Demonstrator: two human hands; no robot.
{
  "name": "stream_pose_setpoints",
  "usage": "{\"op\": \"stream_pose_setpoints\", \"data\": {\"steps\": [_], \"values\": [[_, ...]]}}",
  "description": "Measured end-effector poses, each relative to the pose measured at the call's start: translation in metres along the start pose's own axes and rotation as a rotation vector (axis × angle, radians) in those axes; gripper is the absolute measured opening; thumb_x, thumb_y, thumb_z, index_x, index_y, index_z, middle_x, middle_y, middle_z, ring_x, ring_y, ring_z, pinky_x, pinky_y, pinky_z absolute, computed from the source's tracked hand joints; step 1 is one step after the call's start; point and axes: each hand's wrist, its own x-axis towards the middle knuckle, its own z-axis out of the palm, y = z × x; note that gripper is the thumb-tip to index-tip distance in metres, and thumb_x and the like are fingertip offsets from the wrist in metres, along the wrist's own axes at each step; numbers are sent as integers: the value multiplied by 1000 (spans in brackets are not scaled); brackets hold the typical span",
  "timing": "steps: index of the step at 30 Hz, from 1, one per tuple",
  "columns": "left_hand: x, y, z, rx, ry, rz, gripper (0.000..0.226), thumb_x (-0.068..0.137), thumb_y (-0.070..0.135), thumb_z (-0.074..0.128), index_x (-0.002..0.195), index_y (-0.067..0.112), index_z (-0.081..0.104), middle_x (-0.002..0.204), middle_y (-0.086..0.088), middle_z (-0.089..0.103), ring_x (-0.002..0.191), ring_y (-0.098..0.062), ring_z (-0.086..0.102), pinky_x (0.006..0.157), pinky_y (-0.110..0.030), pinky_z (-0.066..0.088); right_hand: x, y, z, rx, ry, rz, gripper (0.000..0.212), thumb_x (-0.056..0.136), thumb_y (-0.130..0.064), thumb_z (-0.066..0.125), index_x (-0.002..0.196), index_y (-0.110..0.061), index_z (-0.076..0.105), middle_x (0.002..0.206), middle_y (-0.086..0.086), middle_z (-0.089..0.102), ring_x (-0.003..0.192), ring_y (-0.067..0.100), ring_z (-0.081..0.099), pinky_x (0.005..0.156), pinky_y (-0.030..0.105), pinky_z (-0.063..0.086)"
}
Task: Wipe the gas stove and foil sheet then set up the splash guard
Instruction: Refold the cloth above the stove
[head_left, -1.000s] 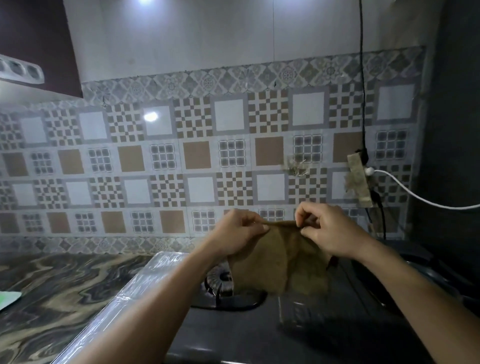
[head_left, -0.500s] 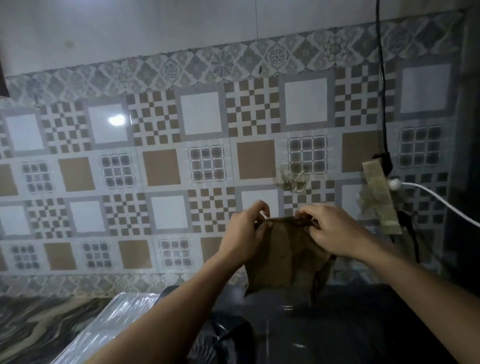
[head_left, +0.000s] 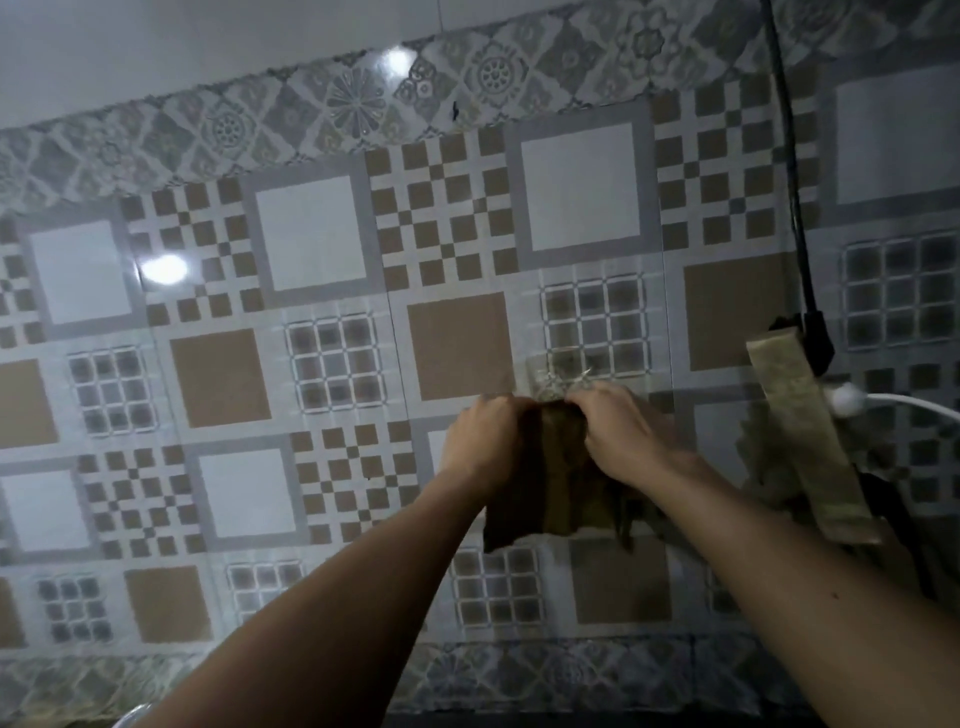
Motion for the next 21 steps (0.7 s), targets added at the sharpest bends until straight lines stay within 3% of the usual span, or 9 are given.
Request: {"op": "stream_pose_setpoints", "data": {"steps": [4,10,14,18,21], "values": [[5,0,17,-3,-11,-60,23,95,19,53,114,27,61,107,4,64,92,-12,63,83,-31,54,-2,-5,6,-11,7,64,28,87,-4,46,109,-19,57,113,1,51,101,25,56,84,43,50],[1,11,28,-138,-182,-173,26,90,10,48,104,19,68,99,-5,68,91,-22,65,85,-44,55,-22,-13,21,-40,-22,131,30,94,-17,39,120,-17,54,119,6,50,106,26,52,85,39,47],[-4,12,12,-37,-311,-197,38,93,13,50,129,21,57,128,-8,51,115,-26,51,99,-46,45,-32,-25,11,-101,-102,159,30,92,-22,47,121,-17,55,126,7,46,112,27,47,96,41,44],[-30,8,-16,44,-381,-193,51,94,14,50,143,28,42,136,-9,44,124,-27,44,104,-47,40,-43,-52,-7,-257,-101,156,41,90,-18,48,130,-10,47,133,12,43,120,29,43,103,41,37],[-66,2,-47,116,-391,-187,55,94,13,49,146,27,37,141,-9,42,127,-28,45,106,-47,39,-65,-85,-18,-221,-75,90,32,92,-15,44,123,-10,51,131,11,46,117,29,47,97,40,41]]}}
